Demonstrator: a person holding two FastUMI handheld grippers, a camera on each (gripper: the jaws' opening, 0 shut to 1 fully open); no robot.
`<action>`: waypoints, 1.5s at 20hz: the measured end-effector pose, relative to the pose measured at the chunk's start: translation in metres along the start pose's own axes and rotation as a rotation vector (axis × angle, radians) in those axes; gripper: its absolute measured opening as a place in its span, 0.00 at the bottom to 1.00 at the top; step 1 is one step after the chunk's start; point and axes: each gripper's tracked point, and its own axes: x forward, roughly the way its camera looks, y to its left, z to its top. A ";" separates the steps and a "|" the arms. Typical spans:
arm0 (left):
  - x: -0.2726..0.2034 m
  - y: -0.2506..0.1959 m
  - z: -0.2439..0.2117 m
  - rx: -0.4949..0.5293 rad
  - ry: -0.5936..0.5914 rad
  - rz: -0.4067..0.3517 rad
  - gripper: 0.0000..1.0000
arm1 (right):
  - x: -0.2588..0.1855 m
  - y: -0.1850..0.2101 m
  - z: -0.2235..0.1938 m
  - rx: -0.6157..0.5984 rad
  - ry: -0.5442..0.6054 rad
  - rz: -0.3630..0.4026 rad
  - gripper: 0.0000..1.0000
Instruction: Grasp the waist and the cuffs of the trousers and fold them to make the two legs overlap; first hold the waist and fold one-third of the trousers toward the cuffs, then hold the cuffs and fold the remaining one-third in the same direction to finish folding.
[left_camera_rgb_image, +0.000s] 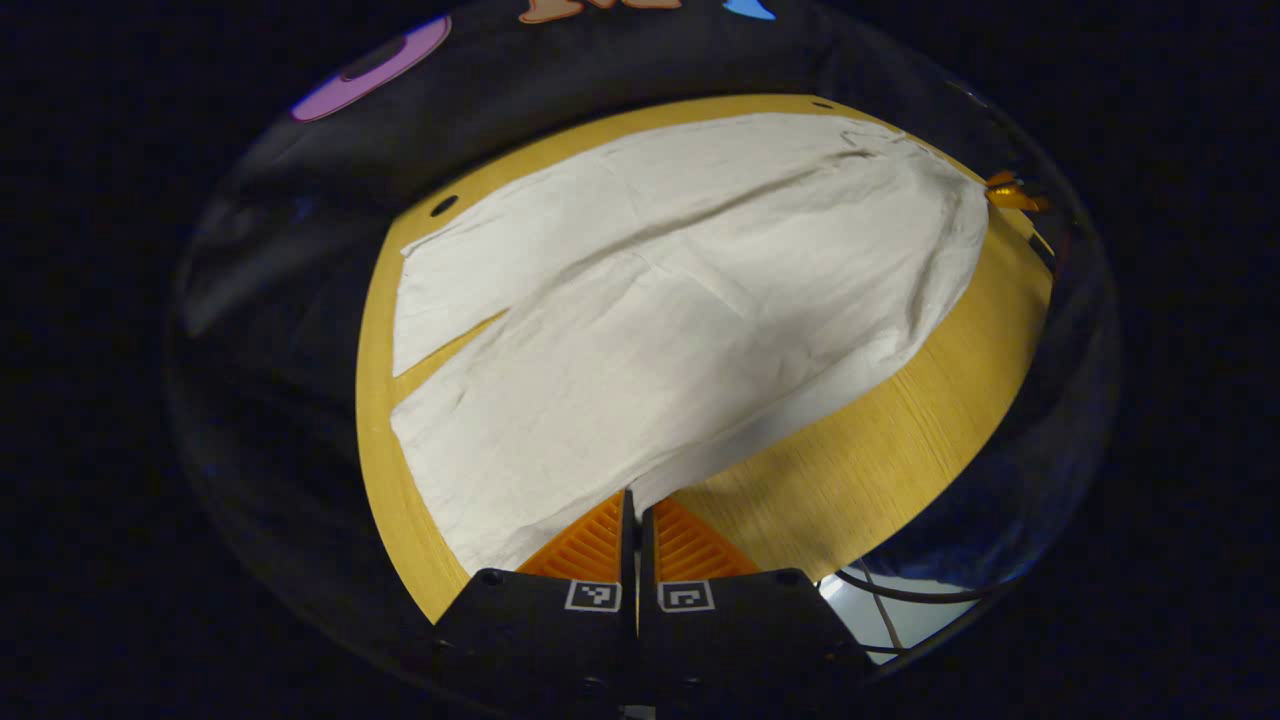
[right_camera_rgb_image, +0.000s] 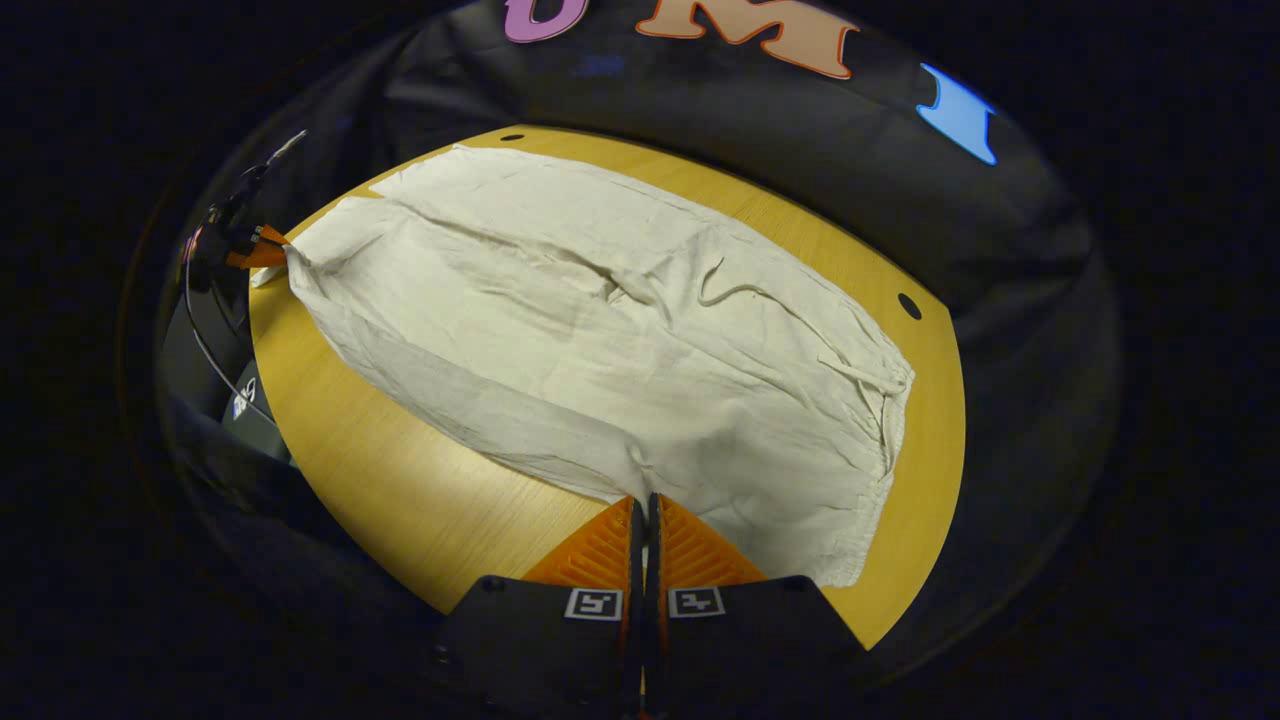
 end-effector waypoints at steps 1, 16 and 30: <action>0.000 0.015 0.017 -0.039 -0.050 0.051 0.00 | -0.003 0.000 0.009 0.029 -0.022 -0.004 0.02; 0.057 0.153 0.273 -0.199 -0.375 0.358 0.00 | 0.031 -0.083 0.200 0.283 -0.333 -0.104 0.02; 0.185 0.130 0.342 -0.245 -0.355 0.252 0.00 | 0.167 -0.113 0.218 0.454 -0.244 -0.007 0.07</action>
